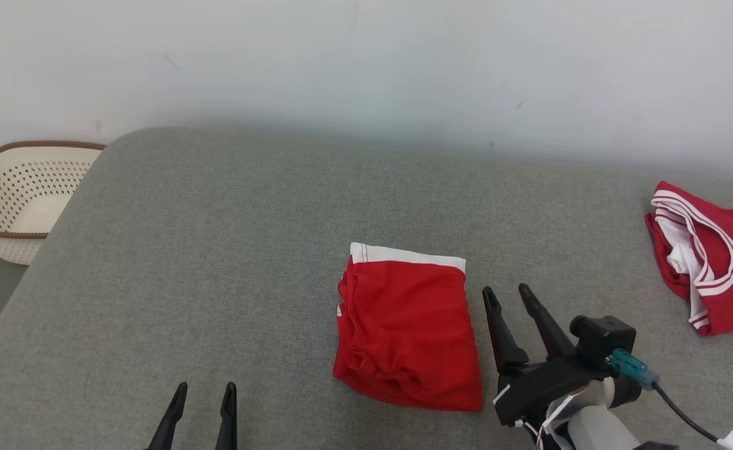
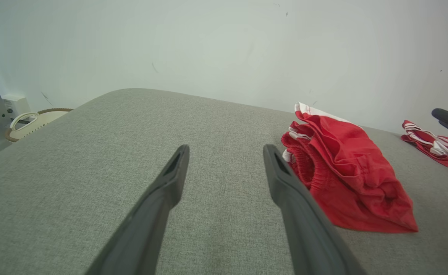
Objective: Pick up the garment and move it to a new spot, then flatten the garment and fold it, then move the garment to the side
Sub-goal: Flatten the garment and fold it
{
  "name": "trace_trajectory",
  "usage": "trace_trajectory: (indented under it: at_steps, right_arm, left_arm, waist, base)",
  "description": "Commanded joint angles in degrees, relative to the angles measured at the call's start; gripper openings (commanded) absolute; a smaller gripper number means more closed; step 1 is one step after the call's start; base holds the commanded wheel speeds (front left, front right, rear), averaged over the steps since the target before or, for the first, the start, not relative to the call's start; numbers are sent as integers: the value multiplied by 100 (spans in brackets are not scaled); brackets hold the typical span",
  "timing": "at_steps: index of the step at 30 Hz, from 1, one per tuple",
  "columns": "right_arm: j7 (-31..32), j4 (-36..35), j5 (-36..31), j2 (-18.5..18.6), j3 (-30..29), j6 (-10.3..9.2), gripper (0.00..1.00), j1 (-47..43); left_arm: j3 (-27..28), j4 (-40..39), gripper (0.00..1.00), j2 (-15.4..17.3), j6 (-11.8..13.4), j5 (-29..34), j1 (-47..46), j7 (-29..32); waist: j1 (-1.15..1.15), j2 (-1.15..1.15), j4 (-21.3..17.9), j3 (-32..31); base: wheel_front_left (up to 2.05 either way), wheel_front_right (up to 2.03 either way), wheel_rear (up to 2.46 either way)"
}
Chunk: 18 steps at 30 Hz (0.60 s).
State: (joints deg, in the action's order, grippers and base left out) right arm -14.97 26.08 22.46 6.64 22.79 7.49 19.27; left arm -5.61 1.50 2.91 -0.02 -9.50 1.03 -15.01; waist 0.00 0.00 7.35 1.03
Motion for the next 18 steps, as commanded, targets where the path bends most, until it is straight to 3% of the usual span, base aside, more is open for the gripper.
trace_trajectory:
  at_steps: [1,18]
  right_arm:
    - [-23,62,-86,-33,40,1,0,14]
    - [-25,1727,-473,-314,424,1,0,960]
  left_arm:
    - [29,-14,100,1,-23,26,-10,-22]
    - [-168,59,100,0,-64,24,-352,-22]
  waist:
    - [0,0,25,40]
    - [0,0,687,453]
  base:
    - [0,0,0]
    - [0,0,0]
